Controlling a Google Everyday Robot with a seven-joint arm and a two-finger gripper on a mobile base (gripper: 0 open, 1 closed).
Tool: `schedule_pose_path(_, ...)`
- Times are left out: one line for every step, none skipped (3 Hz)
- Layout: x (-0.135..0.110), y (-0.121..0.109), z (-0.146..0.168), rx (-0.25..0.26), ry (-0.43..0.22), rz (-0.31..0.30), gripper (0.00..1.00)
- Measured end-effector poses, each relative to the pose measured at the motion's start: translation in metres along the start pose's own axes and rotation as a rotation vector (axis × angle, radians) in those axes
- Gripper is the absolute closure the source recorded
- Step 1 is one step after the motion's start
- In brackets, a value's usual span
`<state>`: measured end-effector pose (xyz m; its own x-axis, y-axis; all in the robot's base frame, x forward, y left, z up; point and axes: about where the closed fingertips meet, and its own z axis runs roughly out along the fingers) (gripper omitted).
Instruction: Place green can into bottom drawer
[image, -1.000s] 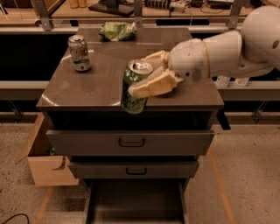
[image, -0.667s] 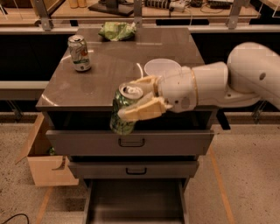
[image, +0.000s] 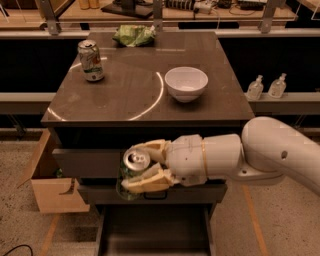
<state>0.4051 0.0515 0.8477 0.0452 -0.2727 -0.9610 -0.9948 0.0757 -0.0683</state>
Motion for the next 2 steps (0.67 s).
schedule_pose_path(0.0607,0.0204,0.0132,0.023,0.096,-0.022,1.0)
schedule_pose_path(0.0608,0.0204,0.0133,0.022,0.096,-0.023,1.0)
